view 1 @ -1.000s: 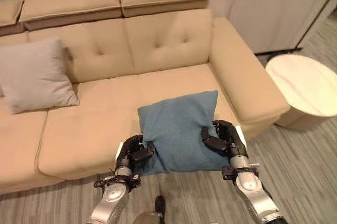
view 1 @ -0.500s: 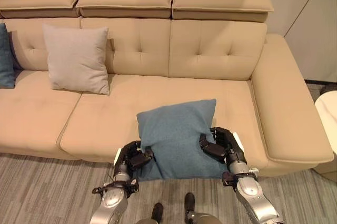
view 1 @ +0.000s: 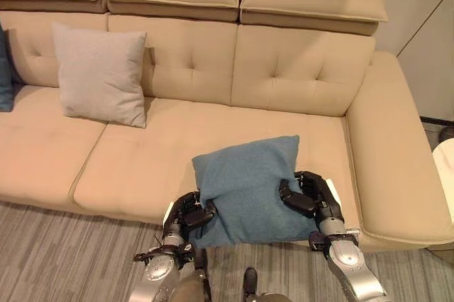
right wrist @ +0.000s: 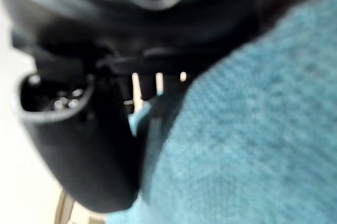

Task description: Pick up all the scattered cushions and arrange them neatly on the sofa.

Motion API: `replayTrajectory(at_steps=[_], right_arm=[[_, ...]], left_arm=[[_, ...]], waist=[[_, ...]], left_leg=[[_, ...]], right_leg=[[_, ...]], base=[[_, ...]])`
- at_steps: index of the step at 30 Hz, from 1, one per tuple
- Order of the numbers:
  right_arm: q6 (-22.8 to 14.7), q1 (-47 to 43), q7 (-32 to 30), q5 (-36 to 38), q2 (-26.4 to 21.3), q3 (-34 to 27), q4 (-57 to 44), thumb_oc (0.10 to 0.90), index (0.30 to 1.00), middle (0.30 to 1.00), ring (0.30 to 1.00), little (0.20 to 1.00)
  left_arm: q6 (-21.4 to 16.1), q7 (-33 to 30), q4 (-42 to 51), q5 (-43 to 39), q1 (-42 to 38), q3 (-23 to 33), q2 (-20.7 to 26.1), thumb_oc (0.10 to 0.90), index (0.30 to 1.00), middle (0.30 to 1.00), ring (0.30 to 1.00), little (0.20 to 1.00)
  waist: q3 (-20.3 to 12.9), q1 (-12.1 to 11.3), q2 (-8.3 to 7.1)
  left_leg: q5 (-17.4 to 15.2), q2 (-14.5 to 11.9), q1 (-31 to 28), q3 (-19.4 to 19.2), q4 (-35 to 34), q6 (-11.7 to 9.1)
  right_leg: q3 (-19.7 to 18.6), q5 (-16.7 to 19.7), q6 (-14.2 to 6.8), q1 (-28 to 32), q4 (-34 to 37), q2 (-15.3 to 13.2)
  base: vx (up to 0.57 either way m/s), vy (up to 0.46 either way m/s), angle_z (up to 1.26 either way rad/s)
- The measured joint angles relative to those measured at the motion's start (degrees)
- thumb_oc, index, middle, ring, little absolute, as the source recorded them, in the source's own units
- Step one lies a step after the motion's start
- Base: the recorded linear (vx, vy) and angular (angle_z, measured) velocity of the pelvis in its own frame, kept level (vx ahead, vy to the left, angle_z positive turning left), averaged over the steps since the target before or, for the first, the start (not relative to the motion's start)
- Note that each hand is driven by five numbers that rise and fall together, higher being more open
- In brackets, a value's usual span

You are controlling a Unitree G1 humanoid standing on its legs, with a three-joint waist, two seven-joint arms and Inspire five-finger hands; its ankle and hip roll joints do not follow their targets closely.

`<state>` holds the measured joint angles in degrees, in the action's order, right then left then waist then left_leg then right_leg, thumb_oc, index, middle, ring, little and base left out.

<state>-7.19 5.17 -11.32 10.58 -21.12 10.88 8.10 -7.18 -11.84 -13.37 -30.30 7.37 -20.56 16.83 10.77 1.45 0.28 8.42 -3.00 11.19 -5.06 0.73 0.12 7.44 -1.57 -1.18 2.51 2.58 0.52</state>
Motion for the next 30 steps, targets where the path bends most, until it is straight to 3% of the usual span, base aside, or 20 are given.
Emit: replayTrajectory(at_steps=[1,2,3,4,5,6,7,9,11,14,17,18,21,22,27,28,30], right_arm=[[0.04,0.86,-0.10,0.00,1.10,-0.07,-0.75,0.400,0.300,0.300,0.300,0.300],[0.04,0.84,-0.14,0.00,1.80,-0.11,-1.10,0.400,0.300,0.300,0.300,0.300],[0.12,0.48,-0.06,0.00,2.43,0.12,-1.19,0.400,0.300,0.300,0.300,0.300],[0.16,-0.69,-0.01,-0.02,3.83,0.42,-1.21,0.400,0.300,0.300,0.300,0.300],[0.15,-1.22,-0.05,0.00,4.61,0.90,-1.39,0.400,0.300,0.300,0.300,0.300],[0.15,-1.26,0.01,0.01,4.32,1.11,-1.53,0.400,0.300,0.300,0.300,0.300],[0.16,-1.67,0.32,0.01,4.19,1.50,-1.67,0.400,0.300,0.300,0.300,0.300],[0.16,-1.91,0.57,0.01,4.19,1.72,-1.80,0.400,0.300,0.300,0.300,0.300],[0.17,-2.26,1.30,-0.01,3.98,1.92,-1.76,0.400,0.300,0.300,0.300,0.300],[0.29,-2.72,1.27,0.01,2.53,1.90,-1.31,0.400,0.300,0.300,0.300,0.300],[0.28,-2.57,1.28,0.01,0.64,1.59,-1.31,0.400,0.300,0.300,0.300,0.300],[0.27,-2.53,1.24,0.02,-0.42,-0.04,-1.46,0.400,0.300,0.300,0.300,0.300],[0.26,-2.60,0.97,0.08,-1.26,-1.34,-1.65,0.400,0.300,0.300,0.300,0.300],[0.25,-2.55,0.88,0.13,-1.18,-1.52,-1.92,0.400,0.300,0.300,0.300,0.300],[0.23,-2.49,0.10,0.23,-0.74,-2.53,-2.18,0.400,0.300,0.300,0.300,0.300],[0.23,-2.50,-0.25,0.21,-0.68,-2.54,-2.17,0.400,0.300,0.300,0.300,0.300],[0.23,-2.47,-0.24,0.05,-1.03,-2.44,-2.18,0.400,0.300,0.300,0.300,0.300]], left_arm=[[0.06,-0.01,0.50,0.06,-0.47,0.05,1.72,0.400,0.300,0.300,0.300,0.300],[0.09,-0.02,0.58,0.13,-1.05,0.32,1.92,0.400,0.300,0.300,0.300,0.300],[0.09,-0.17,0.91,0.16,-1.77,0.74,3.32,0.400,0.300,0.300,0.300,0.300],[0.07,-0.18,0.97,0.25,-3.02,1.17,4.80,0.400,0.300,0.300,0.300,0.300],[0.06,-0.18,0.88,0.52,-3.97,1.16,6.16,0.400,0.300,0.300,0.300,0.300],[0.03,-0.19,0.80,0.86,-4.10,1.57,6.04,0.400,0.300,0.300,0.300,0.300],[0.02,-0.18,0.81,1.13,-3.85,2.19,6.25,0.400,0.300,0.300,0.300,0.300],[0.01,-0.18,0.82,1.13,-3.65,2.76,5.92,0.400,0.300,0.300,0.300,0.300],[0.01,-0.19,0.78,1.11,-3.16,3.08,5.89,0.400,0.300,0.300,0.300,0.300],[0.03,-0.19,0.83,1.12,-1.55,3.64,3.51,0.400,0.300,0.300,0.300,0.300],[0.04,-0.15,0.82,1.13,-1.01,3.12,1.94,0.400,0.300,0.300,0.300,0.300],[0.04,-0.10,0.83,1.13,-2.09,2.18,0.77,0.400,0.300,0.300,0.300,0.300],[0.04,-0.09,0.73,1.14,-3.69,1.53,-0.05,0.400,0.300,0.300,0.300,0.300],[0.04,-0.08,0.86,1.15,-3.76,1.48,-0.06,0.400,0.300,0.300,0.300,0.300],[0.04,-0.15,0.98,1.30,-5.12,0.82,-0.06,0.400,0.300,0.300,0.300,0.300],[0.04,-0.24,1.02,1.67,-5.34,0.66,0.04,0.400,0.300,0.300,0.300,0.300],[0.04,-0.29,1.01,2.31,-5.29,0.44,0.25,0.400,0.300,0.300,0.300,0.300]], waist=[[-0.20,0.83,-1.39],[-0.22,0.87,-1.38],[-0.19,0.52,-0.87],[0.00,0.41,-0.49],[0.14,0.89,-0.75],[0.23,0.74,-0.43],[0.11,-0.50,-0.71],[0.02,-0.70,-0.85],[-0.15,-0.80,-1.23],[-0.25,-0.84,-0.30],[-0.30,-0.48,-0.39],[-0.35,0.66,-0.67],[0.02,1.28,-1.67],[0.25,1.23,-2.28],[0.35,2.04,-2.45],[0.27,2.37,-1.92],[-0.12,2.36,0.62]], left_leg=[[-1.19,2.73,-1.78,-0.83,-1.70,0.84],[-1.24,4.86,-4.35,-1.76,-3.82,1.98],[-2.39,6.00,-6.45,-2.58,-4.95,3.62],[-3.03,5.87,-7.37,-2.45,-4.85,4.57],[-3.92,6.68,-9.18,-2.32,-4.97,5.31],[-5.03,6.54,-10.45,-2.61,-5.35,4.64],[-5.61,6.85,-12.29,-3.86,-5.70,4.00],[-6.13,7.01,-12.96,-3.67,-5.68,3.29],[-6.98,6.91,-14.05,-2.32,-5.67,1.95],[-7.38,5.14,-15.04,-2.13,-3.93,0.87],[-7.84,3.79,-15.58,-1.68,-2.19,-0.11],[-9.07,2.76,-12.71,-0.33,2.83,-2.00],[-9.47,2.19,-7.31,-0.66,13.13,-3.70],[-10.12,2.17,-5.99,-0.80,15.02,-4.53],[-10.10,1.08,-2.98,2.49,9.15,-4.70],[-8.20,0.46,-3.61,2.51,2.29,-3.75],[-4.94,-0.86,-5.95,2.62,-1.69,-3.18]], right_leg=[[0.04,-2.27,-1.30,-0.28,-2.58,-3.09],[-0.58,-4.54,-3.41,-0.71,-6.15,-5.35],[-1.86,-7.30,-5.86,-4.48,-15.95,-7.07],[-3.53,-6.82,-9.12,-16.11,-38.42,-8.93],[-4.03,-7.57,-11.54,-23.15,-48.54,-10.71],[-3.19,-8.61,-10.06,-24.11,-44.79,-11.00],[-1.50,-7.75,-7.47,-23.03,-29.83,-11.44],[-0.38,-3.29,-6.58,-21.90,-22.93,-11.20],[-0.33,2.91,-4.40,-15.72,-12.05,-9.37],[0.13,6.84,-2.08,-8.71,-2.99,-7.01],[0.19,7.32,-1.31,-5.51,0.13,-5.66],[0.58,7.42,-1.08,-4.44,1.71,-5.04],[1.79,7.60,0.24,-3.71,2.15,-5.34],[1.79,6.76,1.52,-3.17,2.14,-5.74],[1.42,6.11,2.53,-3.08,2.60,-5.29],[1.16,6.11,1.96,-3.17,2.61,-4.70],[-0.47,5.86,1.01,-3.16,2.63,-2.38]], base=[[0.27,0.210,-0.34],[0.16,0.187,-0.23],[0.14,0.167,-0.33],[0.22,0.082,-0.05],[0.24,-0.013,0.13],[0.28,-0.094,0.11],[0.12,-0.086,-0.03],[0.12,-0.114,0.13],[0.15,-0.182,0.27],[0.07,-0.133,0.05],[0.03,-0.209,0.11],[-0.01,-0.190,0.39],[0.00,-0.073,0.25],[0.00,-0.038,0.02],[0.07,0.022,0.01],[0.14,0.078,-0.32],[0.12,0.067,-0.55]])
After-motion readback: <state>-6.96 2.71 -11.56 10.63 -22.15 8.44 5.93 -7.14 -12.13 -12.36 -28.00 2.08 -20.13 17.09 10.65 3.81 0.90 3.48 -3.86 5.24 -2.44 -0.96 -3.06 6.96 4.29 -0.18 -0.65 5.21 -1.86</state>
